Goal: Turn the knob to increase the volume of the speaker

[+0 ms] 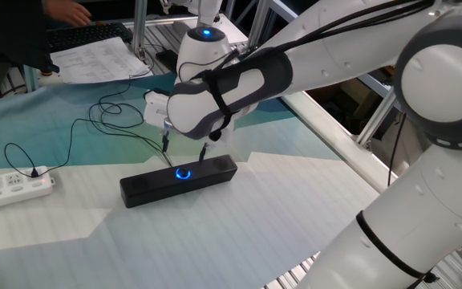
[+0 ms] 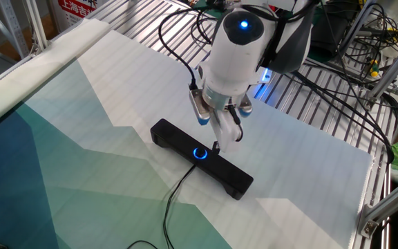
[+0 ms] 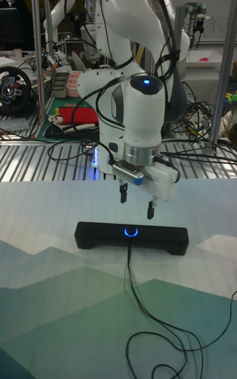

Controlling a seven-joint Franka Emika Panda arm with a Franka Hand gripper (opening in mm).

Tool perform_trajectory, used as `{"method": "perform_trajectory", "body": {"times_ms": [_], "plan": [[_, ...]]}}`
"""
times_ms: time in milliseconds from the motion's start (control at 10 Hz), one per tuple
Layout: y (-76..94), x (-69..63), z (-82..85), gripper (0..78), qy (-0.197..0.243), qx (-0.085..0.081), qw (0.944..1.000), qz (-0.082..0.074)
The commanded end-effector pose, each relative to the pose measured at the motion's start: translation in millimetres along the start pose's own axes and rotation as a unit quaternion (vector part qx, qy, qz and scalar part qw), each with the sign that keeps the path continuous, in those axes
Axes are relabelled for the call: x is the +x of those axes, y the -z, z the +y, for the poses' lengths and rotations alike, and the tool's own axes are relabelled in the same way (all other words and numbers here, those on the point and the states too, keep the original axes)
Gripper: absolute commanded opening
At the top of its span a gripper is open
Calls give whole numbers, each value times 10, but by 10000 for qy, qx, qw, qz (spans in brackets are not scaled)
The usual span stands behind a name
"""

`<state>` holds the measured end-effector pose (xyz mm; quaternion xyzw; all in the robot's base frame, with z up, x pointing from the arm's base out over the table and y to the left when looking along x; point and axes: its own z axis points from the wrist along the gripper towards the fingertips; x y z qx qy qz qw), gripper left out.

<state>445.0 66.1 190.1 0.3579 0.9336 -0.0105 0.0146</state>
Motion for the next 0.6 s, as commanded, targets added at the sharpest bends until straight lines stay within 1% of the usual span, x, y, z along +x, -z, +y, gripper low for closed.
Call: {"method": "perform_trajectory", "body": {"times_ms": [100, 600], "plan": [[621, -231, -23, 775, 2570, 244, 9660, 117], [655, -275, 9, 775, 2589, 264, 9655, 128]]}}
